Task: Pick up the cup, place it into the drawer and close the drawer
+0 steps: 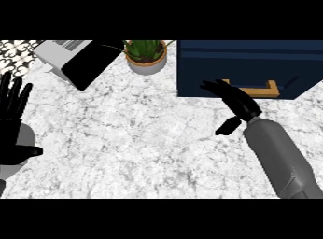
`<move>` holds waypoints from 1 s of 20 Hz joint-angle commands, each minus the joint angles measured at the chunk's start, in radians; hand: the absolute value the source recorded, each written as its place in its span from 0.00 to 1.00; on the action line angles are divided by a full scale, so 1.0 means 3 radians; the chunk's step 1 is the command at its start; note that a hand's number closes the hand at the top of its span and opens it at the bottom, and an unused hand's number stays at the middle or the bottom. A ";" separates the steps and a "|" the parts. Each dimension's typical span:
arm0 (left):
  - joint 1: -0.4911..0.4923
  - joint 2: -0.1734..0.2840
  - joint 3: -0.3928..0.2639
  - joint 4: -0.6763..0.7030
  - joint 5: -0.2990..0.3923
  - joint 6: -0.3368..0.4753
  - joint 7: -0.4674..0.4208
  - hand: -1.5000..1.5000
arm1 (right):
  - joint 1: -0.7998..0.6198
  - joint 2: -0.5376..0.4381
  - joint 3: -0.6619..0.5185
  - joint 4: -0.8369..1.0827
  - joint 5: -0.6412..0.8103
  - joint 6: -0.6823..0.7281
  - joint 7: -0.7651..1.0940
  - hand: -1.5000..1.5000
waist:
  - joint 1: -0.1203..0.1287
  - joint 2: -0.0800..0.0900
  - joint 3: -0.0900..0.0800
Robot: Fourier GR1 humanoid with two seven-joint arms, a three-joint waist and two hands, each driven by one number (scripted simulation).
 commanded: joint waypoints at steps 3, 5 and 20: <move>-0.0066 0.0018 0.0140 -0.0096 0.0131 -0.0064 0.0249 0.00 | -0.0609 -0.0087 -0.0315 0.1019 -0.0069 -0.0039 -0.0343 0.00 | 0.0025 0.0031 0.0007; -0.0115 -0.0148 -0.0020 0.0087 -0.0044 -0.0096 0.0076 0.00 | -0.0748 -0.0207 -0.0356 0.1231 -0.0043 -0.0012 -0.0406 0.00 | 0.0057 0.0062 0.0008; -0.0076 -0.0145 0.0000 0.0112 -0.0162 -0.0266 -0.0005 0.00 | -0.1253 -0.0573 -0.0553 0.1751 -0.0103 0.0197 -0.0587 0.00 | 0.0210 0.0117 0.0012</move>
